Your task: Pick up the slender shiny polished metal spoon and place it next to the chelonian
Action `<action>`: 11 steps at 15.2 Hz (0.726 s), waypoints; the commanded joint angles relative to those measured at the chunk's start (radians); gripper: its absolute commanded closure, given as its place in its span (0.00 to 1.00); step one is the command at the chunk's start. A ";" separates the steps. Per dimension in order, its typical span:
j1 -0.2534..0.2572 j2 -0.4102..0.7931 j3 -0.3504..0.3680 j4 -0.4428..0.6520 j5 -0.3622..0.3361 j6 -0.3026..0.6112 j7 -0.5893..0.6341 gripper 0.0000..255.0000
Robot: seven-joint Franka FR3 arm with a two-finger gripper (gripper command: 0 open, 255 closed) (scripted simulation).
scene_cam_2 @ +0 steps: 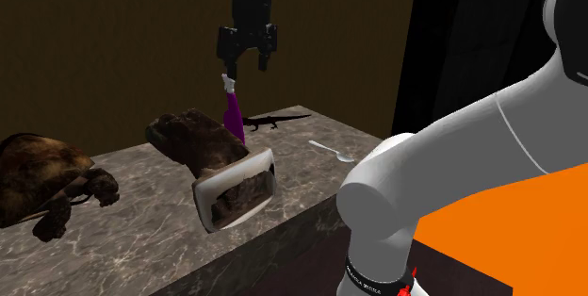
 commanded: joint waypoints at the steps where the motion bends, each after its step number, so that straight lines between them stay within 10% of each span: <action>1: 0.000 0.000 0.000 0.000 0.000 0.000 0.000 0.00; 11: -0.083 0.100 -0.203 -0.099 -0.059 0.084 -0.138 0.00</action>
